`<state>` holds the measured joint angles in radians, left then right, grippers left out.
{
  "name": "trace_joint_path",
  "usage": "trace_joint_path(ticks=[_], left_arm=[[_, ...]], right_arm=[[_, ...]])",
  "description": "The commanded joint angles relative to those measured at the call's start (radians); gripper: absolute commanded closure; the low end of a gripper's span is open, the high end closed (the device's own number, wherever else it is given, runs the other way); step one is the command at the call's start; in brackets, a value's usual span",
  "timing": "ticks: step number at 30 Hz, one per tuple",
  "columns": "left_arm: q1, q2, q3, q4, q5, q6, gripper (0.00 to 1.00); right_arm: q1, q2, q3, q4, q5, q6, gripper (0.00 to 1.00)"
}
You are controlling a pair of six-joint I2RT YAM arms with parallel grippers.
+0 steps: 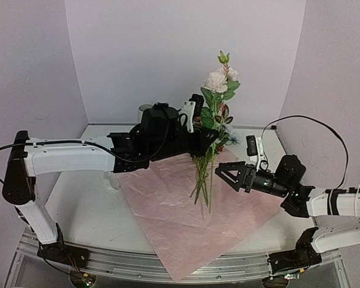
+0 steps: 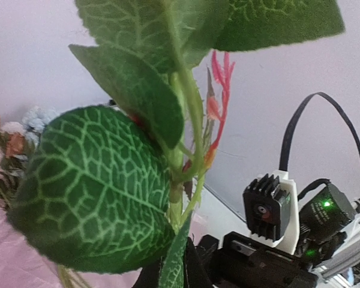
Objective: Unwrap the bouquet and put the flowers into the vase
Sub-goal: Insert the fake flower into the vase.
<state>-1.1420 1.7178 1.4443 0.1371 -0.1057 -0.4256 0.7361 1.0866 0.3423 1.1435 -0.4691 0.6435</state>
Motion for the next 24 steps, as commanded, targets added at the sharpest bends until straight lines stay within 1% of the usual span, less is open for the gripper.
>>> trace_joint_path(ticks=[1,3,4,8,11,16,24], left_arm=[[0.007,-0.158,-0.02,0.015,-0.304,0.159,1.0],[0.027,-0.181,-0.016,0.015,-0.404,0.199,1.0],[0.045,-0.187,-0.008,0.015,-0.427,0.217,1.0],[0.159,-0.192,0.045,0.017,-0.44,0.253,1.0],[0.216,-0.164,0.119,0.037,-0.482,0.316,1.0],[0.286,-0.043,0.308,0.064,-0.484,0.429,1.0],[0.343,0.219,0.694,0.079,-0.546,0.698,1.0]], right_arm=[[0.005,-0.084,-0.009,-0.087,0.069,-0.063,0.15],[0.005,-0.121,-0.007,-0.138,0.09,-0.084,0.14],[0.005,-0.138,-0.004,-0.169,0.101,-0.095,0.14],[0.005,-0.203,0.018,-0.277,0.146,-0.153,0.14],[0.005,-0.242,0.048,-0.351,0.172,-0.198,0.14],[0.005,-0.266,0.107,-0.448,0.206,-0.261,0.14],[0.005,-0.239,0.18,-0.527,0.229,-0.308,0.14]])
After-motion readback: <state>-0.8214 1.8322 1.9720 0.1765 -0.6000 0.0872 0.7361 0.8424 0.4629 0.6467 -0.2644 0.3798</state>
